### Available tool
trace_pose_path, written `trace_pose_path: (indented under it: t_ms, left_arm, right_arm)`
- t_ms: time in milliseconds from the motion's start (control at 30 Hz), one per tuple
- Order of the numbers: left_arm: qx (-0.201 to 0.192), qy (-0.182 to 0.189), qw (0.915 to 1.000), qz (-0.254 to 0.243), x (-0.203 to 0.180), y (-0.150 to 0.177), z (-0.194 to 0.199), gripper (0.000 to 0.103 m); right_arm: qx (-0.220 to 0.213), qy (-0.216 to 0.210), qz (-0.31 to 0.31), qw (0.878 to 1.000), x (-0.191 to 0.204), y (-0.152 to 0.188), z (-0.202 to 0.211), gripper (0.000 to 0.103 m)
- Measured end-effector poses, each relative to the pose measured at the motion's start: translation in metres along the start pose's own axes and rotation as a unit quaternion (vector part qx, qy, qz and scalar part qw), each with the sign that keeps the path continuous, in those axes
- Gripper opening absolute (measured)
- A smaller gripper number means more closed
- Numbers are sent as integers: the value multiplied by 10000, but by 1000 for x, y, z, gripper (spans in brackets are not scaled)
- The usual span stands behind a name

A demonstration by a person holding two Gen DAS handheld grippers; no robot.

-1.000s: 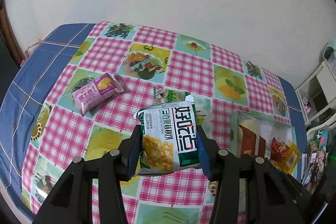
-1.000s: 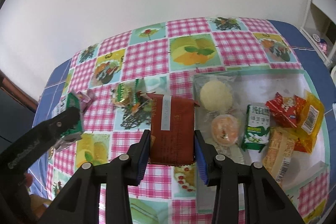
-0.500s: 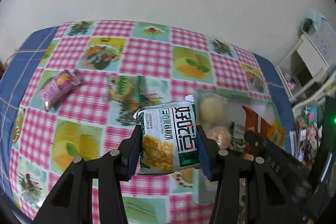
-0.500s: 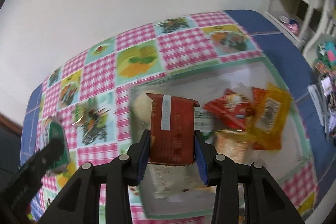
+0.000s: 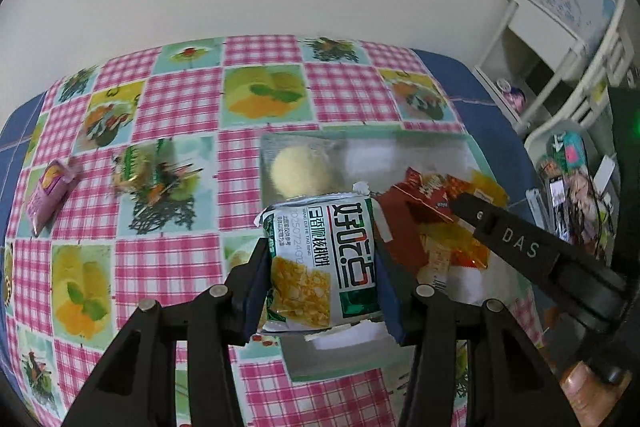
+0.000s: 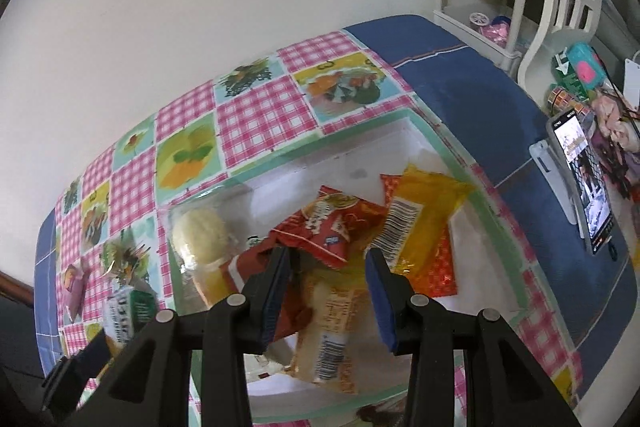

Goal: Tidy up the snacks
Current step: 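Open both tools to drop the biscuit bag and cake box into the tray, then move both tools back over the pink Swiss roll and green cookie bag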

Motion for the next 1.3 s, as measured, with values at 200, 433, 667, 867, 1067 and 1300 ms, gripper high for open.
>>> trace_pose_path:
  t_ms: [200,433,667,867,1067,1300]
  left_arm:
    - [216,-125,9995,-201,-5,9,-22,50]
    - [377,-130,9989,-265,-10,16,-35,51]
    - [327,-36,9992,-223,-10,12,-30,62]
    - [257,-262,9991,227,18,2,-22,62]
    - [66,-807,9935,797,66,-9,-9,62]
    - [-54,-1172,9864,1148,103,-12,2,63]
  right_arm:
    - [74,-55,-6,10000,4,3,-3,42]
    - [215,-84,77,9997,10,7,-9,42]
    - [215,-76,103,9997,12,7,-8,43]
    - [238,-108,219,9994,18,9,-9,42]
    - [267,-163,396,9987,29,12,-9,42]
    - [279,-239,617,9974,45,15,-8,42]
Point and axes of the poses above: each gripper's, at about its wrist camera, not at the fingertips, and z roughly against the way its jaws point, x to its left, y to its underside, the point moved 2 cm from there along -z, roughly the way its jaws point, and after that the axes turned 11 degrees about -x, right-handed, at the moved point
